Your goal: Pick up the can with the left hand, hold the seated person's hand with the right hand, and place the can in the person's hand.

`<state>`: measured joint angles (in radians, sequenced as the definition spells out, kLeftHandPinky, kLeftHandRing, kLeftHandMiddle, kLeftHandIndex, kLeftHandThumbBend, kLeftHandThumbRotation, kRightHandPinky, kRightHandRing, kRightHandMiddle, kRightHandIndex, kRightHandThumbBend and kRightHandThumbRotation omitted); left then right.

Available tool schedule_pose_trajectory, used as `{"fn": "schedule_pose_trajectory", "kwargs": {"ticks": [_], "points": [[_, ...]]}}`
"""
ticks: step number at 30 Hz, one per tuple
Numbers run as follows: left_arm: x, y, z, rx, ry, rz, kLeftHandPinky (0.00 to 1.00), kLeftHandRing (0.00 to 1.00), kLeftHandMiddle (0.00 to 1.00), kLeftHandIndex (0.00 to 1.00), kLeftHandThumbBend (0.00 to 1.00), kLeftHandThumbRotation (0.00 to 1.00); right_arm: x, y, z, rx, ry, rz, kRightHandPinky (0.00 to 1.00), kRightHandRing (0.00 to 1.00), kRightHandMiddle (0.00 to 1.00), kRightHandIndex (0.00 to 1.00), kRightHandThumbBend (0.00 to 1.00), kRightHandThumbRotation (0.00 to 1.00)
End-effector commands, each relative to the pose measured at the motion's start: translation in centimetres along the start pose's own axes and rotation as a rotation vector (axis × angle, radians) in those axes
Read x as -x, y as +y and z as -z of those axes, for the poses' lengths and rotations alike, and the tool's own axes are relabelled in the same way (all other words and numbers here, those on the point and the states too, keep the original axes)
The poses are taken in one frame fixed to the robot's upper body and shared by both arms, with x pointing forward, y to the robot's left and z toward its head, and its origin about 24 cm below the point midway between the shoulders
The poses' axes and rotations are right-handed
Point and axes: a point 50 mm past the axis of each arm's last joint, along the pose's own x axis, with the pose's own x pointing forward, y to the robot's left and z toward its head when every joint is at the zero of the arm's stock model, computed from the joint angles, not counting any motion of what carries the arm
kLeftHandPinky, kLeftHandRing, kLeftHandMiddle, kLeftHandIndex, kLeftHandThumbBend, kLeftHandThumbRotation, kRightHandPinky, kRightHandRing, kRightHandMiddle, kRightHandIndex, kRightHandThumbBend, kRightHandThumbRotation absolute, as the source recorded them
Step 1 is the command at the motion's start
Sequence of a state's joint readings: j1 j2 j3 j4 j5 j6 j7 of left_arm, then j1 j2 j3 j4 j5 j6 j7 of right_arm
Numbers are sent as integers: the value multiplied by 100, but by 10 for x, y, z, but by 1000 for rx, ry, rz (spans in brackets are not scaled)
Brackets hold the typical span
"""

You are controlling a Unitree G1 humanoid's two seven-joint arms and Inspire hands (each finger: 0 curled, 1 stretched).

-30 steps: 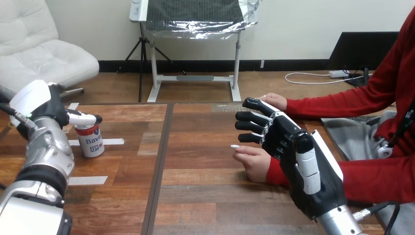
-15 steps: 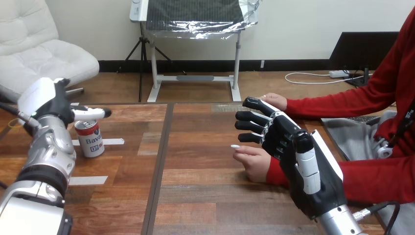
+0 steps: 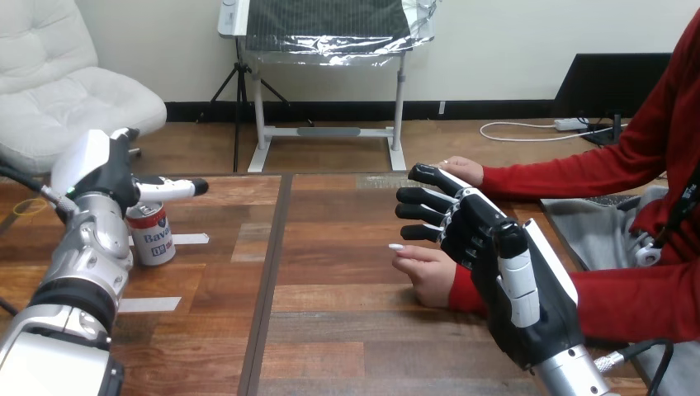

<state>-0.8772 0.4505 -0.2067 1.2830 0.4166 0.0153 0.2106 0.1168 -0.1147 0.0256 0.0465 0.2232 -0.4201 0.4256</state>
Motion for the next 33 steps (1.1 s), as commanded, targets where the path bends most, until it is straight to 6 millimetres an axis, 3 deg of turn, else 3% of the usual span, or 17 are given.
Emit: {"fn": "schedule_pose_trajectory", "kwargs": {"ticks": [1,18,33], "points": [[-5,17,-29,46,-79,-36,83,94,94,91,99,44,-16,0,-13,14,-86,-14,74,79,80,85,88,100],[-5,10,-31,67,-70,27,84,96,97,94,100,46,-15,1,-14,15,-91,-18,73,80,80,85,88,100],[-4,5,-33,-19,-69,56,99,99,100,97,95,48,-14,1,-14,20,-90,-10,74,80,81,85,88,100]]}}
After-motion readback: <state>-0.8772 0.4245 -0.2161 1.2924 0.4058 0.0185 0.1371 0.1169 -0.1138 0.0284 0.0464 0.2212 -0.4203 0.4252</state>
